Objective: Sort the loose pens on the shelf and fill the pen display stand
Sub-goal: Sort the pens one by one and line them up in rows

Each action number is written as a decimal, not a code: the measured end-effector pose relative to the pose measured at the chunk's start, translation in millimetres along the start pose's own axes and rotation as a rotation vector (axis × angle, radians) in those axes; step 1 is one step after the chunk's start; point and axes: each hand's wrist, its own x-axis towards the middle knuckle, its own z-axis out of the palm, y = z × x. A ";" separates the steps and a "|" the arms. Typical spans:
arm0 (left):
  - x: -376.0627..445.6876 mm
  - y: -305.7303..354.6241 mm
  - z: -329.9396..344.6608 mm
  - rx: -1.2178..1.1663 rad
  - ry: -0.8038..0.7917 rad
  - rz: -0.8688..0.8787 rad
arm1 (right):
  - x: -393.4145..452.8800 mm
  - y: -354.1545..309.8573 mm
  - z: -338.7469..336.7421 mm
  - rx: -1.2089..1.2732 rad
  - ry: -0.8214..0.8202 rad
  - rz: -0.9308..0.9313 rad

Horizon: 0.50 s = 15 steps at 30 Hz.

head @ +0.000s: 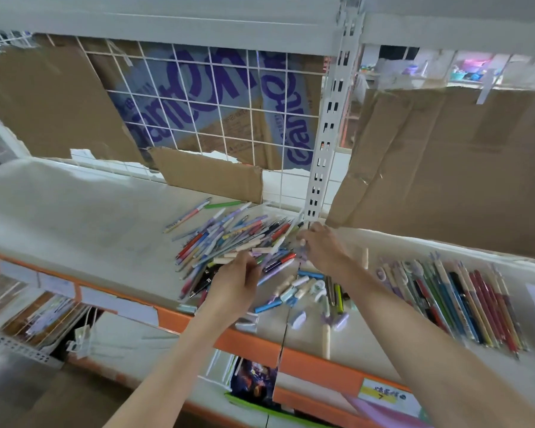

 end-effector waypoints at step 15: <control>-5.5 15.2 1.8 -0.145 -0.048 -0.036 | -30.0 52.9 -27.8 0.355 0.095 0.249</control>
